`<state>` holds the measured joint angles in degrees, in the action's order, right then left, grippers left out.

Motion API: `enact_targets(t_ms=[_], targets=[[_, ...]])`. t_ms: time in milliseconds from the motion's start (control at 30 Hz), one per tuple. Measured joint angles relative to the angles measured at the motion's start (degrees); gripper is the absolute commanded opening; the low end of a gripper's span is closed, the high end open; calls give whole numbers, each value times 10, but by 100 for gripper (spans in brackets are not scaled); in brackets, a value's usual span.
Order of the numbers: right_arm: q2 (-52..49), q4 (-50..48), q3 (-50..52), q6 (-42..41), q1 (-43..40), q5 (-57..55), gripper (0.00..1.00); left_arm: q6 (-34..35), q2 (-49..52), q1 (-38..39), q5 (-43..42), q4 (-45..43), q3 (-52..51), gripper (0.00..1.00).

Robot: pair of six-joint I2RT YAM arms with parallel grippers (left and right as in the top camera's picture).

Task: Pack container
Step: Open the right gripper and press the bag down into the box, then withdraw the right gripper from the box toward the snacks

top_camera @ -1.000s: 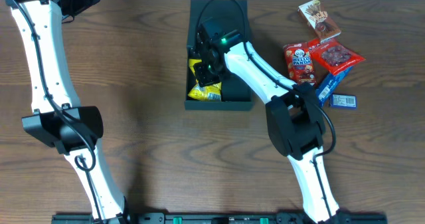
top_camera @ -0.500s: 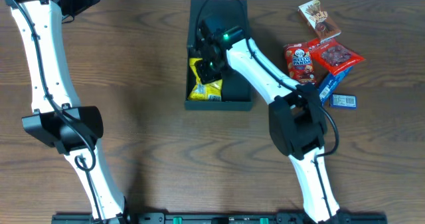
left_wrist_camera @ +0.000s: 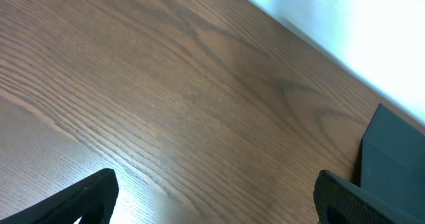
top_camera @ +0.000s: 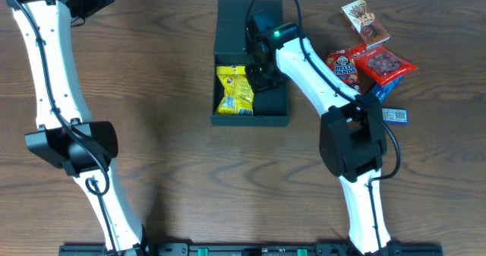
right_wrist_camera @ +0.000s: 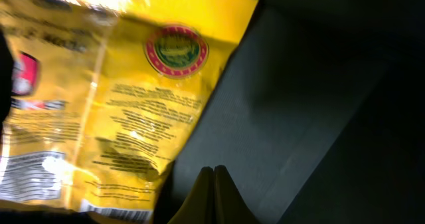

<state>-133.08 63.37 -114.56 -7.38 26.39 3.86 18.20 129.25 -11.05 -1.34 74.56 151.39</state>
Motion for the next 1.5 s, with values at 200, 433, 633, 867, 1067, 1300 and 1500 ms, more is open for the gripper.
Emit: enact_targets(t_ms=[200,433,633,867,1067,1300,1500], targets=[[0,0,7,0,2,-4,1,0,0,0,0,0,0,95],[-16,-3,8,4,21,3,2,0,0,0,0,0,0,95],[-21,-12,8,12,47,20,2,0,0,0,-1,0,0,95],[-21,-1,7,16,42,20,1,2,0,0,-13,11,0,92],[-22,6,-20,24,19,58,1,0,0,16,-15,31,-8,95],[-22,-47,-36,43,13,159,1,0,0,43,-16,29,-56,95],[-32,-75,-36,47,13,168,1,0,1,48,-17,19,-85,96]])
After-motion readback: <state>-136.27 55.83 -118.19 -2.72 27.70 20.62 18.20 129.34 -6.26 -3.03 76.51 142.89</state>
